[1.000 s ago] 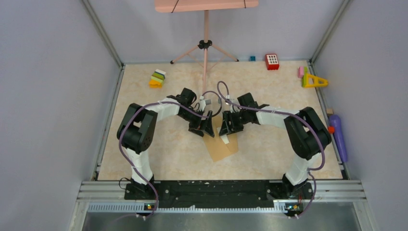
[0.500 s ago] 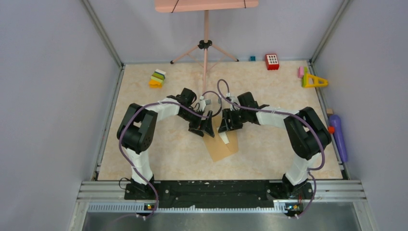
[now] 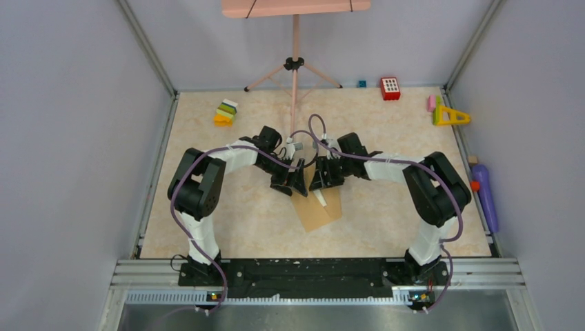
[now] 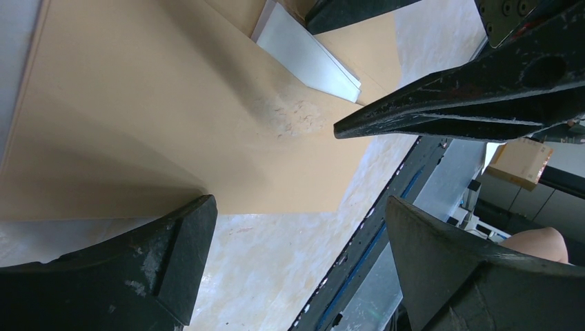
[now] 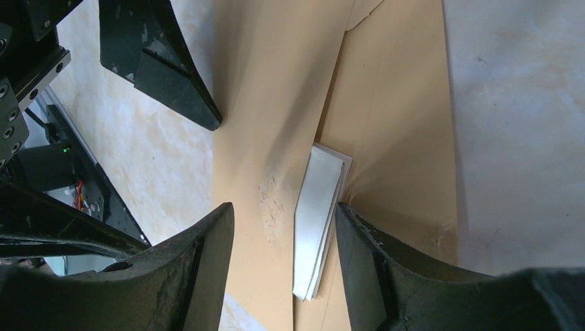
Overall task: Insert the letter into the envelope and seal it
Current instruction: Place the letter in the envelope.
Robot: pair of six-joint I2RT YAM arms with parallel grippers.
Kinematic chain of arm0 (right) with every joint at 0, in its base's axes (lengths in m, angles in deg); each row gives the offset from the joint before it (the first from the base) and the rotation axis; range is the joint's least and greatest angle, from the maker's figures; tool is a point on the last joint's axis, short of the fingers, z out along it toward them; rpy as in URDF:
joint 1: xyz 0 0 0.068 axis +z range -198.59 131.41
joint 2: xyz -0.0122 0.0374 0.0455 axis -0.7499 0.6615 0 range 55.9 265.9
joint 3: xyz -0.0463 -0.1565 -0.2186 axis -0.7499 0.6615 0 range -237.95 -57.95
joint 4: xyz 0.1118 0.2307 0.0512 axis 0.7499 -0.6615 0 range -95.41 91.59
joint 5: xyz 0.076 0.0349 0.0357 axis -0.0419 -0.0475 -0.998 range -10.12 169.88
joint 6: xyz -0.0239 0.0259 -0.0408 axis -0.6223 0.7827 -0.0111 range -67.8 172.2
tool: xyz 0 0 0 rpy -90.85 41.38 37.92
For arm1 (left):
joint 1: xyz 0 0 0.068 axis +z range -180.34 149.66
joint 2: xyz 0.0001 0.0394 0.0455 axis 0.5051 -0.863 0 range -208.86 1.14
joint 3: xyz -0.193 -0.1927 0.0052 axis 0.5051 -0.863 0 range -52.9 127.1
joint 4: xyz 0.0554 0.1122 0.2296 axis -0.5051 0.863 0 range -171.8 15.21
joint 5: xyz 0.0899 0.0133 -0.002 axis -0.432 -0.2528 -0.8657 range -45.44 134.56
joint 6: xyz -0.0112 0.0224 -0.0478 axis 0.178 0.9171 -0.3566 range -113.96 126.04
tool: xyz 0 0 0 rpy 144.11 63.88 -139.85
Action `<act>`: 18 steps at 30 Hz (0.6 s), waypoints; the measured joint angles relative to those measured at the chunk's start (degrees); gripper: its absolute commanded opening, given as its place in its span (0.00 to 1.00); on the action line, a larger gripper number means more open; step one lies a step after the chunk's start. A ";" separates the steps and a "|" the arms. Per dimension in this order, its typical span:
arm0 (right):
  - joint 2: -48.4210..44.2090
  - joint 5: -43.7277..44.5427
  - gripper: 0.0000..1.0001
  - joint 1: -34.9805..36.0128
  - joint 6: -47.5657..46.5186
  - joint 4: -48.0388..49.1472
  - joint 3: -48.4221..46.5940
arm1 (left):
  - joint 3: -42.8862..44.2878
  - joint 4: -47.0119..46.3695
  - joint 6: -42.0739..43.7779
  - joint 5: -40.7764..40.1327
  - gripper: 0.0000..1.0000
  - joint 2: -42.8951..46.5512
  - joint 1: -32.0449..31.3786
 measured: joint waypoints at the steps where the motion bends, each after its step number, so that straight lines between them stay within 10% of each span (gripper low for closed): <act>1: 0.00 -0.04 0.55 0.02 0.02 0.04 0.00 | 0.00 0.00 0.00 0.00 0.98 0.00 0.00; 18: 0.92 -0.87 0.55 0.70 1.31 1.92 0.00 | 0.00 0.00 0.02 0.02 0.98 0.00 -0.02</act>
